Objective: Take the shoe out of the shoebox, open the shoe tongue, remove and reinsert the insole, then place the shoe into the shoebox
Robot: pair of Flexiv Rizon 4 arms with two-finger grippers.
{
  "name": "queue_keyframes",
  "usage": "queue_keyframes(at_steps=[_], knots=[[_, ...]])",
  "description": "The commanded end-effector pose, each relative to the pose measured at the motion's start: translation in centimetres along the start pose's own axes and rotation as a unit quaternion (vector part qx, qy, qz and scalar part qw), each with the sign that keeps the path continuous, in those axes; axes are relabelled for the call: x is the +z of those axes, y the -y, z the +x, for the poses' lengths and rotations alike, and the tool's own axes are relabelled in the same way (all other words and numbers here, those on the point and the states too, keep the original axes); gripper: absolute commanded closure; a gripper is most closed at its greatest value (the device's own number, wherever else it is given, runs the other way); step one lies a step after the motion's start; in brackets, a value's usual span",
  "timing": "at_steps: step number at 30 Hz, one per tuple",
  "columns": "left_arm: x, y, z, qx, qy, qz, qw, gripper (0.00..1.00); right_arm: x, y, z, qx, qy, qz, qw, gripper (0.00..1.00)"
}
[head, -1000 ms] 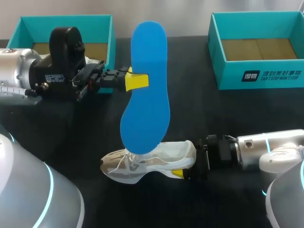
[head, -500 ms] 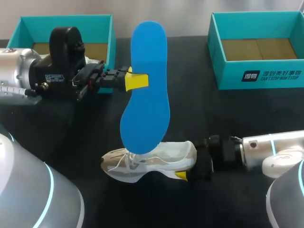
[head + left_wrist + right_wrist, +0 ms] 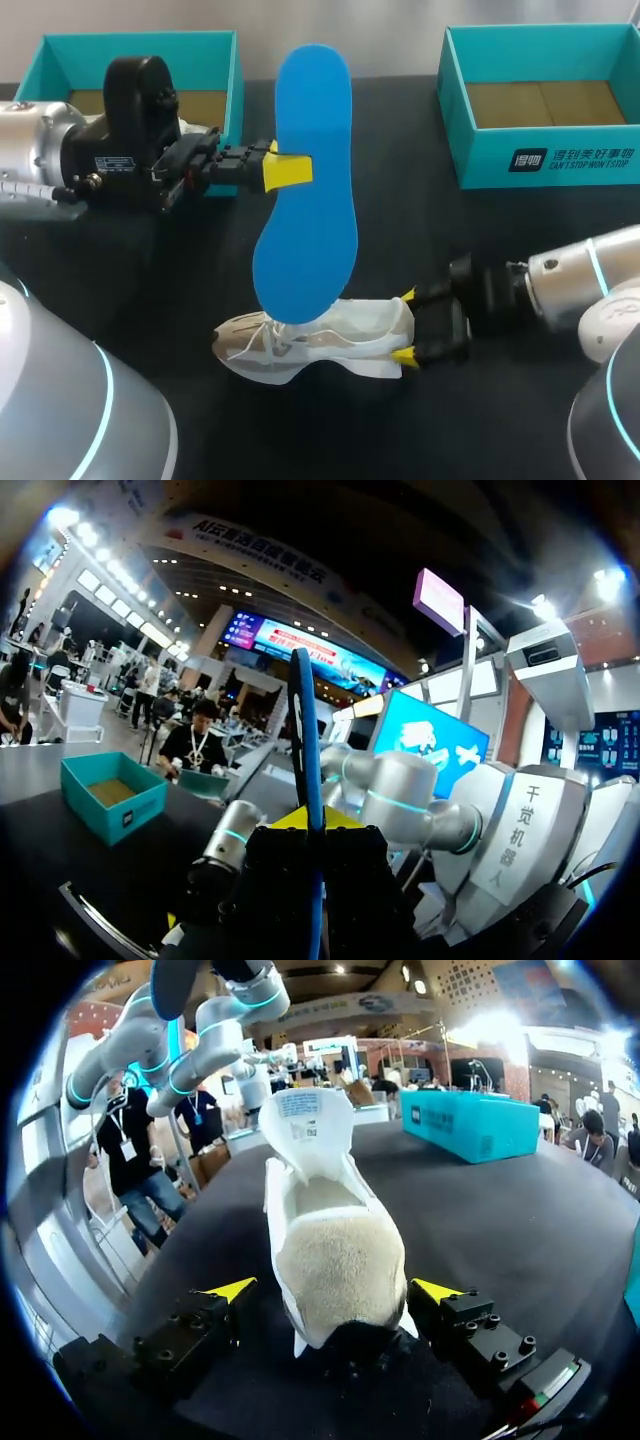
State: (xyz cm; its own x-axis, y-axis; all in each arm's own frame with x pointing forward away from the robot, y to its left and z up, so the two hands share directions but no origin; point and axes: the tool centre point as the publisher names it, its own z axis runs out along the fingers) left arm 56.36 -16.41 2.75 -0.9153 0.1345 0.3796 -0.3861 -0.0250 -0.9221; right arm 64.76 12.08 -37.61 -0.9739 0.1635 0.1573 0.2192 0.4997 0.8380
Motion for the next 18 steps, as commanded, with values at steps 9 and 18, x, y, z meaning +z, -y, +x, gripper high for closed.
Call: queue_keyframes(at_steps=[9,18], knots=[[0.1,0.0,-0.1,0.0,0.0,0.0,1.0,1.0,-2.0,-2.6,0.3,0.027,0.011,0.297,0.954,0.0],[0.1,0.0,-0.1,0.0,0.0,0.0,1.0,1.0,-2.6,-4.6,0.5,0.042,0.017,0.389,0.92,0.0]])
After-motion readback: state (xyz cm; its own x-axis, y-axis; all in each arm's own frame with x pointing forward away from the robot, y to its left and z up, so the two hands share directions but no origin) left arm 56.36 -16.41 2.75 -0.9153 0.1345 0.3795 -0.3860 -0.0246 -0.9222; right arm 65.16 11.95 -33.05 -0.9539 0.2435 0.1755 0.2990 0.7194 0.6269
